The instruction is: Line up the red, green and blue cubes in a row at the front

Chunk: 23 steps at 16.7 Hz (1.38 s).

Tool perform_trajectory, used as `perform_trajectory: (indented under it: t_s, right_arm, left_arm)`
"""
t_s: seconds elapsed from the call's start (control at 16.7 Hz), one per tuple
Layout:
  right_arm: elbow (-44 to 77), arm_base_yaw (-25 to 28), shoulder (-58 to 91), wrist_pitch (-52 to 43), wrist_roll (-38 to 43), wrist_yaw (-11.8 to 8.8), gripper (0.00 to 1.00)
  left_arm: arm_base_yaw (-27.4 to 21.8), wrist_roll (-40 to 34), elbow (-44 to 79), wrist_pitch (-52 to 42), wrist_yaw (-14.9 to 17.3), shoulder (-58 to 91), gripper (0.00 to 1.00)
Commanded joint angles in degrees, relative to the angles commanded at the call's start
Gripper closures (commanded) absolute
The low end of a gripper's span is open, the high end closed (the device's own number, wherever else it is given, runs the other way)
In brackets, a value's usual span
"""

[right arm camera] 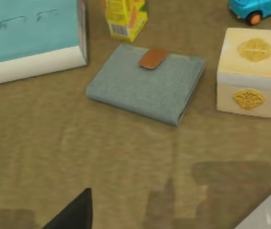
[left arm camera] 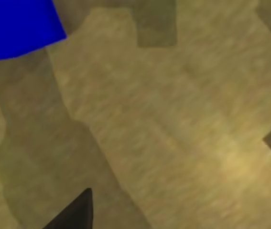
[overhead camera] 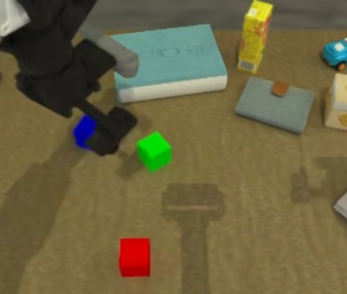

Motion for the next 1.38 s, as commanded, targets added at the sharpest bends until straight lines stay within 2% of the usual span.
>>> perform_trajectory:
  t_s: [0.36,0.54,0.72,1.14,1.38]
  right_arm:
    - [-24.5,-12.6,-25.3,16.8,-12.0,-4.7,0.0]
    - [-31.6,-16.6,-33.2,23.4,-15.4,-7.3,0.0]
    - [-35.2,-18.9,-38.1,27.4,-17.0,-9.0,0.0]
    - [-35.7,-19.1,-38.8,27.9,-17.2,-9.2,0.0]
    - [-35.7,-19.1,-38.8,27.9,-17.2,-9.2,0.0]
  left_arm:
    - [-4.2,4.5,23.0,-9.4,-2.0,27.5,0.0]
    - [-5.1,5.7,30.9,-9.6,-3.1,33.9,0.0]
    - [-5.3,6.3,36.0,-8.8,-3.8,37.4,0.0]
    - [-5.1,6.3,36.3,-8.5,-3.9,37.7,0.0]
    - [-5.2,6.4,31.5,-2.0,-3.9,39.2,0.0]
